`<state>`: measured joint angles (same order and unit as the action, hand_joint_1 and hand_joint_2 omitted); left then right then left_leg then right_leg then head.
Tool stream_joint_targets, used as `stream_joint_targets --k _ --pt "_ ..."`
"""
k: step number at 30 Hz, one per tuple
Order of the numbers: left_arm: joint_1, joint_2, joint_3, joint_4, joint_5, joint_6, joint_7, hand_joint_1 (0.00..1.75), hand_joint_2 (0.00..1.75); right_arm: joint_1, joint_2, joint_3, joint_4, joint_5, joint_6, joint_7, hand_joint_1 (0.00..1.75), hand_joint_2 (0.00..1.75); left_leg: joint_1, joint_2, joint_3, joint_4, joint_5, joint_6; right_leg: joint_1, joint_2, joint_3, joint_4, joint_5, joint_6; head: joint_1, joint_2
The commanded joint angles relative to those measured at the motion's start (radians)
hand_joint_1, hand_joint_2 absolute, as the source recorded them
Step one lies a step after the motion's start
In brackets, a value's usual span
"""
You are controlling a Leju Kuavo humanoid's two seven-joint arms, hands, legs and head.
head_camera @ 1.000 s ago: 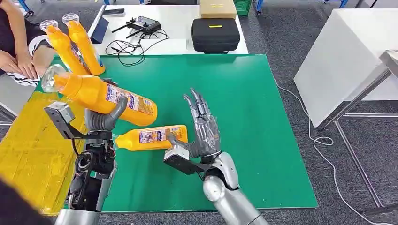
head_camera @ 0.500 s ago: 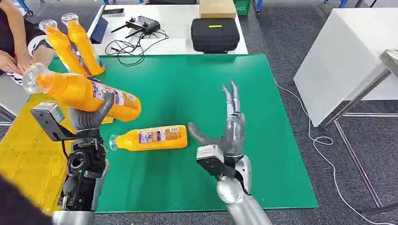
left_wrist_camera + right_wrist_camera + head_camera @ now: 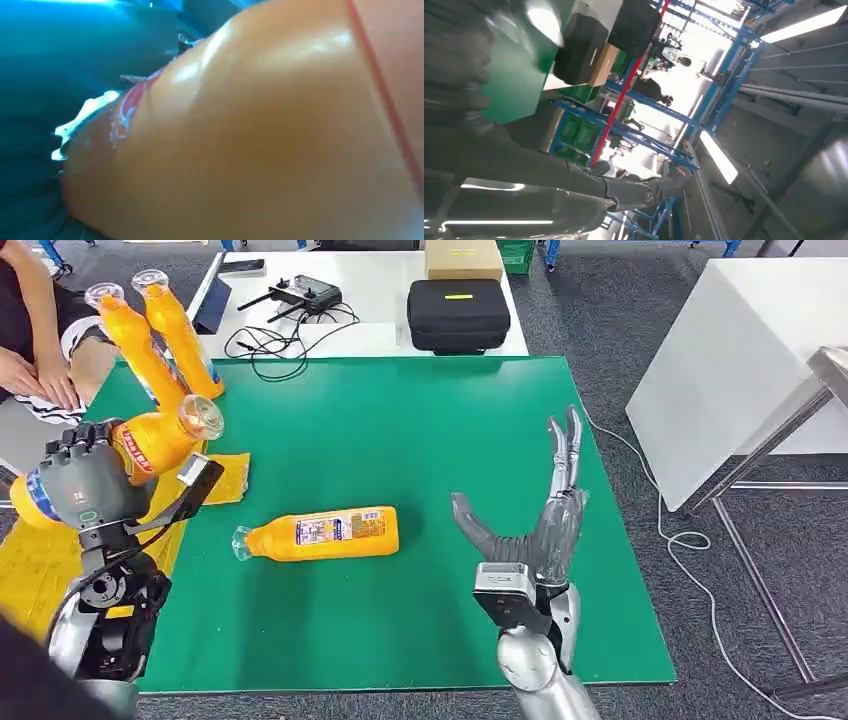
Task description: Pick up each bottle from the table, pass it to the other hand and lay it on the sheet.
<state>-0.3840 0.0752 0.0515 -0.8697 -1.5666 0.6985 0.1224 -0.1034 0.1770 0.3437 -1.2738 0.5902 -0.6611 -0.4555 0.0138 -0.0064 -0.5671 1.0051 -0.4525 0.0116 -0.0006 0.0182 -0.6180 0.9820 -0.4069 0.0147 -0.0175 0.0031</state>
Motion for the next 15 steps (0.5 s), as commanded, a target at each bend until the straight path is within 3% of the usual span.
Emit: stream_joint_targets --k 1,7,8,9,10,15 --pt "-0.093 0.075 0.030 0.272 0.022 0.000 -0.179 1.75 1.75 0.004 -0.050 0.003 0.007 0.018 0.043 -0.012 0.00 1.75 0.000 0.002 0.004 -0.002 -0.001 0.000 0.000 0.000 0.003 -0.001 -0.001 0.001 0.001 0.000" --pt "-0.110 0.095 0.035 0.355 -0.004 0.000 -0.171 1.75 1.75 0.003 -0.050 -0.002 0.014 0.021 0.058 -0.015 0.00 1.75 0.000 0.000 0.005 -0.002 -0.002 0.000 0.000 -0.003 0.005 -0.001 -0.002 0.000 0.000 0.000" --pt "-0.116 0.114 0.009 0.395 -0.004 0.000 -0.150 1.75 1.75 0.003 -0.050 -0.004 0.016 0.022 0.065 -0.012 0.00 1.75 0.000 0.001 0.007 -0.002 -0.002 0.000 0.001 -0.002 0.007 -0.002 -0.003 0.000 0.000 0.000" --pt "-0.151 0.154 -0.135 0.505 -0.004 0.000 -0.035 1.75 1.75 0.001 -0.051 -0.005 0.021 0.026 0.070 -0.012 0.00 1.75 0.000 0.000 0.005 -0.002 -0.002 0.000 0.000 -0.002 0.005 -0.002 -0.002 0.000 0.000 0.000" --pt "-0.174 0.162 -0.176 0.572 -0.004 0.000 -0.005 1.75 1.75 -0.002 -0.047 -0.010 0.027 0.028 0.071 -0.014 0.00 1.75 0.000 0.000 0.004 -0.002 -0.001 0.000 0.000 -0.002 0.004 -0.002 -0.001 0.000 0.000 0.000" --pt "-0.149 0.162 -0.137 0.604 0.028 -0.049 -0.066 1.75 1.75 0.005 -0.038 -0.005 0.008 0.075 0.106 0.002 0.00 1.75 0.000 0.002 0.006 -0.002 -0.002 0.000 0.000 -0.001 0.005 -0.002 -0.002 0.000 0.000 0.000"
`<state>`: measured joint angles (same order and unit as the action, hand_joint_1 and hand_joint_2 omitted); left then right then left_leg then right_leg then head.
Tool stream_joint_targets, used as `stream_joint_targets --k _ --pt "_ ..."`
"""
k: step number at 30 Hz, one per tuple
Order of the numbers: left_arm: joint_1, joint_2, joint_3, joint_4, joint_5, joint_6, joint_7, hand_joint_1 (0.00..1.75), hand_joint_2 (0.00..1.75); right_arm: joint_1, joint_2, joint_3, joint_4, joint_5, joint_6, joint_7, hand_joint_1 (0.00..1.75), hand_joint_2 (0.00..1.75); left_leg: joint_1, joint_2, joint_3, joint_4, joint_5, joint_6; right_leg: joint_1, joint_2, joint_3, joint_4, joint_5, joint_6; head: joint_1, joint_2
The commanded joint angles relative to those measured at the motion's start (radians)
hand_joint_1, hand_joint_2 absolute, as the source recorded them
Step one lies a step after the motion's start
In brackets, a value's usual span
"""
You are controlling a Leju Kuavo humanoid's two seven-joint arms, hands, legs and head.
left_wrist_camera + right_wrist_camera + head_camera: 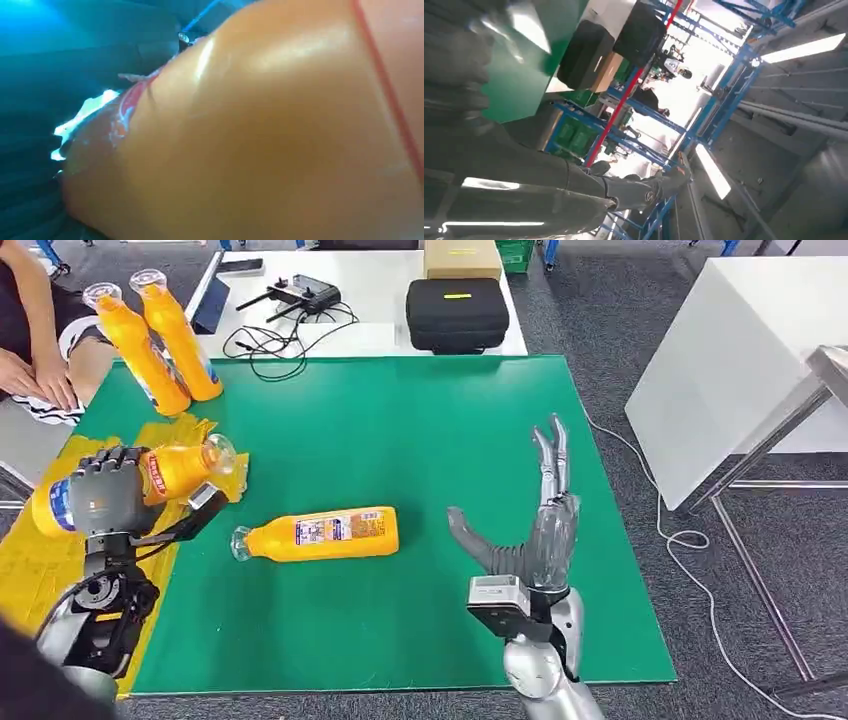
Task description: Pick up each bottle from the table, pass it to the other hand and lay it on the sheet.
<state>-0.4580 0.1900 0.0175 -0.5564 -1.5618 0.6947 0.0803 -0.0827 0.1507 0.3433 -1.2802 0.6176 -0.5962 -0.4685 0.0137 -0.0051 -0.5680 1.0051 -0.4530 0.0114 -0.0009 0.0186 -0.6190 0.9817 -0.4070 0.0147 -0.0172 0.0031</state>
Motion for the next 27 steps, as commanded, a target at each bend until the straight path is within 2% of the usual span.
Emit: stream_joint_targets --k 1,4,7,10,15,18,20,22,23,24,25,27 --pt "-0.074 0.047 -0.101 0.294 0.022 -0.047 -0.021 1.75 1.75 -0.016 -0.011 -0.004 0.015 0.050 0.043 0.016 0.00 1.75 0.000 0.000 0.004 -0.001 -0.001 0.000 0.000 -0.002 0.004 -0.001 -0.001 0.000 0.000 0.000" --pt "-0.067 0.055 -0.078 0.313 0.015 -0.103 0.012 1.75 1.75 -0.031 -0.014 0.002 0.037 0.063 0.061 0.016 0.00 1.75 0.000 0.000 0.007 -0.002 -0.002 0.000 0.001 -0.002 0.007 -0.001 -0.003 0.001 0.000 0.000" --pt "-0.054 0.066 -0.065 0.318 0.015 -0.142 0.011 1.75 1.75 -0.037 -0.014 0.009 0.063 0.080 0.059 0.014 0.00 1.75 0.000 0.001 0.003 -0.001 -0.001 0.000 0.000 0.000 0.002 -0.001 -0.001 0.000 0.000 0.000" --pt "-0.054 0.066 -0.065 0.318 0.015 -0.142 0.011 1.75 1.75 -0.037 -0.014 0.009 0.063 0.080 0.059 0.014 0.00 1.75 0.000 0.000 0.007 -0.002 -0.002 0.000 0.001 -0.002 0.007 -0.001 -0.003 0.001 0.000 0.000" --pt "-0.044 0.068 -0.061 0.323 0.011 -0.149 0.012 1.75 1.75 -0.037 -0.010 0.011 0.067 0.082 0.061 0.015 0.00 1.75 0.000 0.000 0.002 -0.001 -0.001 0.000 0.000 0.000 0.003 -0.001 -0.001 0.000 0.000 0.000" --pt "-0.048 0.066 -0.063 0.324 0.007 -0.158 0.014 1.75 1.75 -0.037 -0.010 0.010 0.066 0.082 0.062 0.015 0.00 1.75 0.000 0.000 0.006 -0.002 -0.002 0.000 0.001 -0.002 0.007 -0.001 -0.003 0.000 0.000 0.000" --pt "-0.041 0.072 -0.089 0.331 -0.009 -0.228 0.037 1.75 1.75 -0.043 -0.008 0.012 0.073 0.084 0.070 0.016 0.00 1.75 0.000 -0.001 0.002 -0.001 -0.001 0.000 0.000 -0.001 0.002 -0.001 -0.001 0.000 0.000 0.000" --pt "-0.031 0.073 -0.104 0.335 -0.008 -0.272 0.037 1.75 1.75 -0.058 -0.007 0.018 0.094 0.087 0.080 0.014 0.00 1.75 0.001 0.000 0.006 -0.002 -0.002 0.000 0.001 -0.002 0.006 -0.001 -0.003 0.000 0.000 0.000" --pt "-0.031 0.070 -0.103 0.338 -0.008 -0.286 0.046 1.75 1.75 -0.063 -0.007 0.020 0.102 0.091 0.084 0.019 0.00 1.75 0.000 0.001 0.002 -0.001 -0.001 0.000 0.000 0.001 0.002 -0.001 -0.001 0.000 0.000 0.000" --pt "-0.031 0.067 -0.102 0.340 -0.009 -0.296 0.053 1.40 1.75 -0.066 -0.006 0.021 0.105 0.093 0.086 0.021 0.00 1.75 0.000 0.002 0.005 -0.002 -0.002 0.000 0.000 0.001 0.005 -0.001 -0.002 0.000 0.000 0.000" --pt "-0.030 0.066 -0.105 0.340 -0.009 -0.299 0.059 0.82 1.75 -0.068 -0.006 0.021 0.107 0.093 0.086 0.022 0.00 1.75 0.000 0.002 0.003 -0.002 -0.001 0.000 0.000 0.001 0.003 -0.001 -0.001 0.000 0.000 0.000" --pt "-0.030 0.066 -0.105 0.340 -0.009 -0.299 0.059 0.82 1.75 -0.068 -0.006 0.021 0.107 0.093 0.086 0.022 0.00 1.75 0.000 0.002 0.003 -0.002 -0.001 0.000 0.000 0.001 0.003 -0.001 -0.001 0.000 0.000 0.000"
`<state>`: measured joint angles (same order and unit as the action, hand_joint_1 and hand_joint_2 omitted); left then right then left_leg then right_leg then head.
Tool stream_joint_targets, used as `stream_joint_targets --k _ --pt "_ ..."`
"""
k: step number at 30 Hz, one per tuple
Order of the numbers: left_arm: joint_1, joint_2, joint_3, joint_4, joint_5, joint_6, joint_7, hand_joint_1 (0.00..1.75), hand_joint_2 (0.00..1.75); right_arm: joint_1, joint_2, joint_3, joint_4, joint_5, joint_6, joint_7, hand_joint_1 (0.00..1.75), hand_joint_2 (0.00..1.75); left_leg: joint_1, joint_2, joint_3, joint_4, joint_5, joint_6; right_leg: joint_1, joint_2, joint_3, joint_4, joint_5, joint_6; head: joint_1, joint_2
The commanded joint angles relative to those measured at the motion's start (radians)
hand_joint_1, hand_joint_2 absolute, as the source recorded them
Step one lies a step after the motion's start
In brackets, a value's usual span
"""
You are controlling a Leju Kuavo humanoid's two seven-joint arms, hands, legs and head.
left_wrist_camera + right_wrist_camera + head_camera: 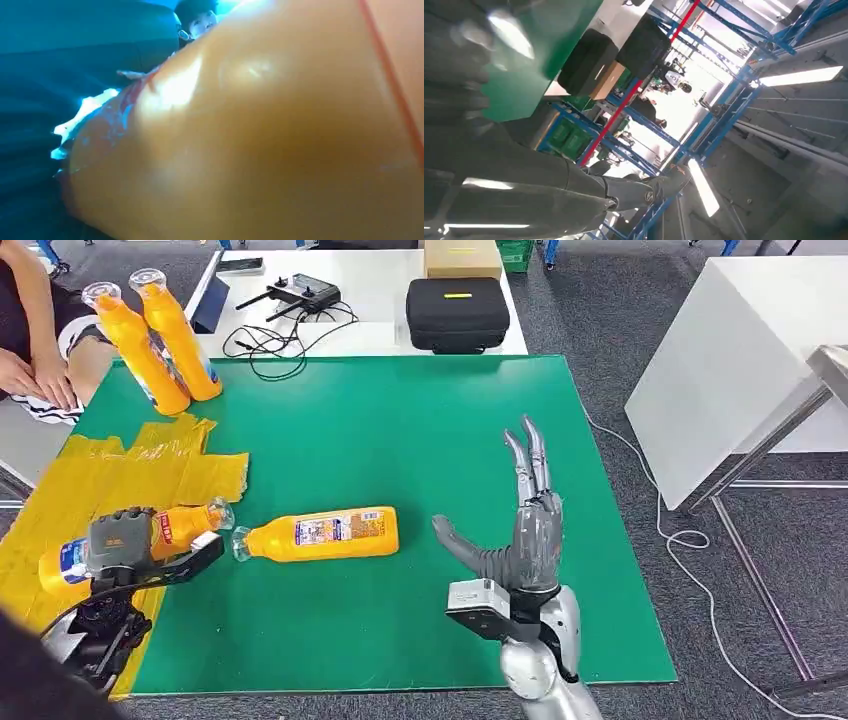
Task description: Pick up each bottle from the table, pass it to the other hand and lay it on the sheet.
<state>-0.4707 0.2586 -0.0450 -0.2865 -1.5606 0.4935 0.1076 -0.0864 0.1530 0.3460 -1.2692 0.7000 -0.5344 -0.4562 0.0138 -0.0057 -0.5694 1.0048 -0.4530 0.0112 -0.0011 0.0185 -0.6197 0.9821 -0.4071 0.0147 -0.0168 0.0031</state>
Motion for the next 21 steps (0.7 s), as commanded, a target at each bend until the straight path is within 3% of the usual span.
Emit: stream_joint_targets --k 1,3,17,20,21 --pt "-0.016 -0.006 -0.044 0.067 -0.010 -0.096 0.046 0.00 1.75 -0.067 -0.007 0.020 0.101 0.012 0.028 0.011 0.00 1.75 0.000 0.003 0.005 -0.002 -0.002 0.000 0.000 0.001 0.005 -0.001 -0.001 0.000 0.000 0.000" --pt "-0.015 -0.031 -0.011 0.064 0.003 -0.089 0.095 0.00 1.75 -0.070 -0.004 0.029 0.109 0.032 0.034 0.032 0.00 1.75 0.000 0.001 0.004 -0.002 -0.001 0.000 0.000 0.000 0.003 -0.001 -0.001 0.000 0.000 0.000" --pt "-0.006 -0.050 0.004 0.057 0.001 -0.045 0.113 0.00 1.75 -0.078 -0.005 0.033 0.125 0.054 0.050 0.058 0.00 1.75 0.000 0.002 0.008 -0.003 0.000 -0.001 0.001 0.000 0.006 -0.001 0.001 -0.002 0.000 0.000" --pt "-0.023 -0.098 0.099 0.047 0.067 0.038 0.022 0.00 1.75 -0.084 -0.002 0.030 0.142 0.078 0.060 0.078 0.00 1.75 0.000 0.002 0.008 -0.003 0.000 -0.001 0.001 -0.001 0.006 -0.002 0.001 -0.002 0.000 0.000" --pt "-0.034 -0.122 0.160 0.034 0.136 0.063 -0.063 0.00 1.75 -0.085 -0.002 0.030 0.144 0.082 0.064 0.080 0.00 1.75 0.000 0.001 0.006 -0.002 0.000 -0.001 0.000 -0.001 0.004 -0.001 0.001 -0.002 0.000 0.000"
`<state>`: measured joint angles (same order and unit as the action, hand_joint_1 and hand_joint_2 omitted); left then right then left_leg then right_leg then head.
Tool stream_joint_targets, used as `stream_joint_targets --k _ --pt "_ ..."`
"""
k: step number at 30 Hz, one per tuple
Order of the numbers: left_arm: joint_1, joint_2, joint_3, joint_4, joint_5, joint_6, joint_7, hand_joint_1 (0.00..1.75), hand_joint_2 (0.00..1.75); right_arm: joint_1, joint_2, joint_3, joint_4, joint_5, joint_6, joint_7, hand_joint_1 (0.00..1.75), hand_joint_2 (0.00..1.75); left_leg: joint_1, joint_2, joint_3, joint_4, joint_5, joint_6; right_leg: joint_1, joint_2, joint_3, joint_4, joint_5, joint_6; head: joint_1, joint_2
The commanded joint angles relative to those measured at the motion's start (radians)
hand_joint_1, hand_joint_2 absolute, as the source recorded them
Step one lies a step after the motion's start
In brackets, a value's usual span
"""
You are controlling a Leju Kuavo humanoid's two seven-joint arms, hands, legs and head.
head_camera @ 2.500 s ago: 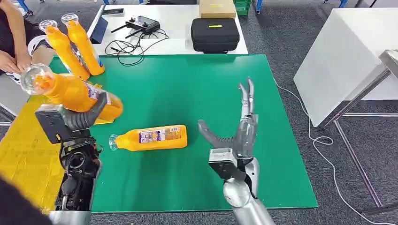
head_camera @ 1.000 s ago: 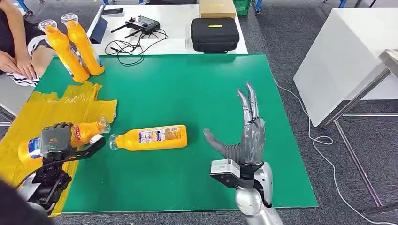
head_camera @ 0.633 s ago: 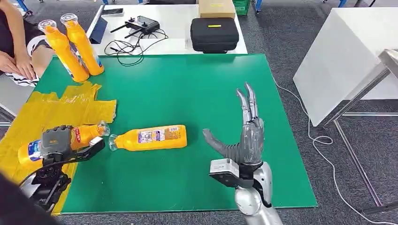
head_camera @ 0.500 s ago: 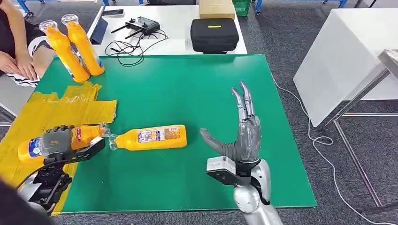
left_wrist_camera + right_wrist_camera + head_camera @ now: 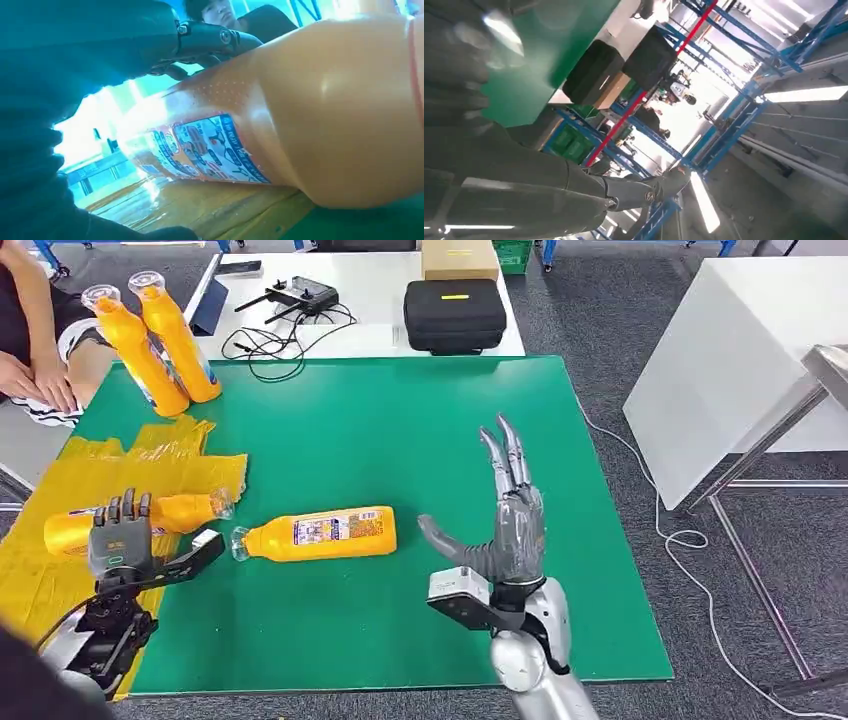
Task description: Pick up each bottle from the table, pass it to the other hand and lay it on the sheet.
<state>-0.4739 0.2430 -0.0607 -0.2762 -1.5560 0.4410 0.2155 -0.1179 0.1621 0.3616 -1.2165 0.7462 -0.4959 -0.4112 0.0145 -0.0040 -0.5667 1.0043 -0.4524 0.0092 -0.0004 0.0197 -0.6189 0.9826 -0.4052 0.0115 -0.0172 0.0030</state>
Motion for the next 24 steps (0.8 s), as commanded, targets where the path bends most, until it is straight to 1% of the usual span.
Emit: stream_joint_targets --k 1,2,3,5,6,7,8,9,10,11,13,14,15,16,17,18,19,20,21,23,24 --pt "-0.041 -0.116 0.179 0.015 0.133 0.126 -0.186 0.00 1.75 -0.057 -0.011 0.015 0.095 0.039 0.028 0.036 0.00 1.75 0.000 -0.002 0.005 -0.002 -0.001 0.001 0.000 -0.004 0.005 -0.002 -0.002 0.001 0.000 0.000" --pt "-0.054 -0.127 0.183 0.007 0.133 0.139 -0.197 0.00 1.75 -0.062 -0.009 0.015 0.101 0.043 0.030 0.038 0.00 1.75 0.000 -0.004 0.005 -0.002 -0.001 0.001 0.000 -0.006 0.006 -0.002 -0.002 0.001 0.000 0.000" --pt "-0.060 -0.138 0.188 -0.006 0.136 0.157 -0.224 0.00 1.75 -0.068 -0.009 0.015 0.109 0.048 0.030 0.041 0.00 1.75 0.000 -0.004 0.002 -0.001 0.000 0.001 0.000 -0.006 0.003 -0.001 -0.002 0.001 0.000 0.000" --pt "-0.078 -0.166 0.193 -0.026 0.145 0.162 -0.275 0.00 1.75 -0.071 -0.013 0.011 0.117 0.053 0.027 0.045 0.00 1.75 0.000 -0.007 0.003 -0.001 0.000 0.001 0.001 -0.009 0.006 -0.002 -0.003 0.001 0.000 0.000" --pt "-0.088 -0.188 0.216 -0.046 0.188 0.166 -0.352 0.00 1.75 -0.067 -0.014 0.007 0.116 0.061 0.026 0.052 0.00 1.75 0.000 -0.006 0.000 0.000 0.000 0.001 0.000 -0.006 0.002 -0.001 -0.001 0.001 0.000 0.000" --pt "-0.093 -0.202 0.215 -0.067 0.194 0.175 -0.377 0.00 1.75 -0.064 -0.015 0.005 0.114 0.067 0.029 0.055 0.00 1.75 0.000 -0.007 0.002 0.000 0.000 0.001 0.000 -0.008 0.005 -0.001 -0.002 0.001 0.000 0.000" --pt "-0.093 -0.220 0.230 -0.097 0.233 0.191 -0.427 0.00 1.75 -0.062 -0.014 0.000 0.111 0.077 0.036 0.059 0.00 1.75 0.000 -0.005 -0.001 0.000 0.001 0.001 0.000 -0.006 0.001 -0.001 -0.001 0.001 0.000 0.000" --pt "-0.091 -0.247 0.261 -0.143 0.340 0.161 -0.550 0.00 1.75 -0.061 -0.014 -0.004 0.110 0.093 0.046 0.065 0.00 1.75 -0.001 -0.007 0.000 0.000 0.000 0.001 0.000 -0.008 0.002 -0.001 -0.002 0.001 0.000 0.000" --pt "-0.086 -0.263 0.277 -0.181 0.412 0.123 -0.624 0.00 1.75 -0.065 -0.015 -0.005 0.113 0.101 0.050 0.068 0.00 1.75 -0.001 -0.009 0.002 0.000 0.000 0.001 0.000 -0.011 0.005 -0.001 -0.003 0.001 0.000 0.000" --pt "-0.063 -0.304 0.310 -0.285 0.634 -0.023 -0.824 0.00 1.75 -0.080 -0.023 0.007 0.133 0.162 0.056 0.097 0.00 1.75 -0.001 -0.007 -0.001 0.001 0.001 0.001 0.000 -0.007 0.002 -0.001 -0.001 0.001 0.000 0.000" --pt "-0.010 -0.320 0.258 -0.431 0.774 -0.150 -0.873 0.00 1.75 -0.109 -0.021 0.017 0.174 0.224 0.065 0.117 0.00 1.75 -0.001 -0.006 -0.001 0.001 0.000 0.001 0.000 -0.007 0.001 -0.001 -0.001 0.001 0.000 0.000" --pt "0.018 -0.328 0.224 -0.510 0.879 -0.234 -0.914 0.00 1.75 -0.134 -0.025 0.037 0.208 0.286 0.076 0.133 0.00 1.75 -0.001 -0.005 0.000 0.001 0.000 0.001 0.000 -0.006 0.002 -0.001 -0.001 0.001 0.000 0.000" --pt "0.066 -0.318 0.140 -0.633 1.016 -0.292 -0.914 0.00 1.75 -0.169 -0.022 0.051 0.258 0.340 0.082 0.150 0.00 1.75 -0.001 -0.005 0.002 0.000 -0.001 0.001 0.000 -0.007 0.005 -0.002 -0.002 0.001 0.000 0.000" --pt "0.104 -0.314 0.076 -0.742 1.136 -0.351 -0.914 0.00 1.75 -0.207 -0.017 0.062 0.311 0.375 0.090 0.169 0.00 1.75 -0.001 -0.002 0.001 0.000 -0.001 0.001 -0.001 -0.003 0.002 -0.002 -0.001 0.001 0.000 0.000" --pt "0.127 -0.308 0.044 -0.809 1.202 -0.392 -0.914 0.00 1.75 -0.227 -0.014 0.069 0.338 0.384 0.103 0.168 0.00 1.75 -0.001 0.000 0.002 0.000 -0.001 0.001 0.000 -0.001 0.003 -0.002 -0.001 0.001 0.000 0.000" --pt "0.172 -0.277 -0.031 -0.946 1.367 -0.472 -0.914 0.00 1.75 -0.270 -0.006 0.080 0.402 0.397 0.133 0.156 0.00 1.75 -0.001 0.001 -0.001 0.000 -0.001 0.001 -0.001 0.000 0.000 -0.001 0.000 0.001 0.000 0.000" --pt "0.187 -0.274 -0.043 -0.998 1.441 -0.518 -0.914 0.00 1.75 -0.292 0.000 0.084 0.435 0.398 0.147 0.147 0.00 1.75 -0.001 0.002 0.000 0.001 -0.001 0.001 0.000 0.000 0.001 -0.001 0.000 0.001 0.000 0.000" --pt "0.207 -0.291 -0.028 -1.067 1.522 -0.608 -0.914 0.00 1.75 -0.332 0.013 0.092 0.497 0.394 0.188 0.126 0.00 1.75 0.000 0.004 0.002 0.001 -0.003 0.001 0.000 0.002 0.002 -0.001 -0.001 0.001 0.000 0.000" --pt "0.216 -0.312 -0.012 -1.113 1.551 -0.674 -0.914 0.00 1.75 -0.369 0.027 0.092 0.559 0.373 0.245 0.101 0.00 1.75 0.000 0.003 -0.001 0.002 -0.001 0.001 0.000 0.002 -0.001 0.000 0.000 0.001 0.000 0.000" --pt "0.221 -0.358 0.017 -1.152 1.566 -0.764 -0.914 0.00 1.75 -0.438 0.048 0.100 0.677 0.361 0.325 0.082 0.00 1.75 0.000 0.003 0.003 0.001 -0.003 0.001 0.001 0.000 0.003 0.000 -0.002 0.001 0.000 0.000" --pt "0.221 -0.358 0.017 -1.152 1.566 -0.764 -0.914 0.00 1.75 -0.438 0.048 0.100 0.677 0.361 0.325 0.082 0.00 1.75 0.000 0.002 0.000 0.001 -0.002 0.001 0.000 0.001 0.001 0.000 -0.001 0.001 0.000 0.000"
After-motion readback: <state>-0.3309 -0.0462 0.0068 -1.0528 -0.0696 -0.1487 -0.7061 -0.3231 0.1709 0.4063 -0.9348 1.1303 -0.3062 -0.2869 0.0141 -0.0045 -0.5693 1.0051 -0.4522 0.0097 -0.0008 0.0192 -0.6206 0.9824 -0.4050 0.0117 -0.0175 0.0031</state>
